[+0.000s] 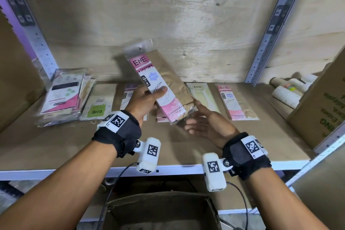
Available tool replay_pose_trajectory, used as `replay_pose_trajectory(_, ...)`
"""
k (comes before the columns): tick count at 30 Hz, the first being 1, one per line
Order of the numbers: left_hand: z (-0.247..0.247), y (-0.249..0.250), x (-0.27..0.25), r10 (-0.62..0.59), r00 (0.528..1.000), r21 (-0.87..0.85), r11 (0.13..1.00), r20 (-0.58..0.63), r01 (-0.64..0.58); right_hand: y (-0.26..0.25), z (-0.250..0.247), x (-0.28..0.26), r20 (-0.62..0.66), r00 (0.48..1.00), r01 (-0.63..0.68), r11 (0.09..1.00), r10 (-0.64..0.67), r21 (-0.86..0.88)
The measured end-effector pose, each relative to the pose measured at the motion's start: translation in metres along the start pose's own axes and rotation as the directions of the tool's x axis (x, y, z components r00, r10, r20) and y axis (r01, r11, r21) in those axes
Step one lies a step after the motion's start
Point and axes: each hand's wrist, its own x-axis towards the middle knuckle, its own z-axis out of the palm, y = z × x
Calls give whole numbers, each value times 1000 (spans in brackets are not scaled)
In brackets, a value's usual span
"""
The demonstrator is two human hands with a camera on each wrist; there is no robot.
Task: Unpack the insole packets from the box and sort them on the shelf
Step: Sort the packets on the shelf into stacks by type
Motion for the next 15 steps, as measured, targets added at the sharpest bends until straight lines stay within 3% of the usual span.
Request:
replay_pose_trajectory(2,4,-1,-1,-18,999,21,1000,32,17,-2,3,0,85,996,-25,991,14,132)
replay_pose_trajectory(5,7,-3,-3,-55,993,82,995,101,47,-7,-1,1,94,995,12,965,-37,263)
replay_pose_trajectory(12,15,-4,-3,-125,973,124,987,196,102,-15,-17,0,131,991,-57,959,21,277)
replay_pose_trajectory(15,21,-4,-2,-142,965,109,987,220,120,-17,-23,1,126,992,-27,956,-10,291)
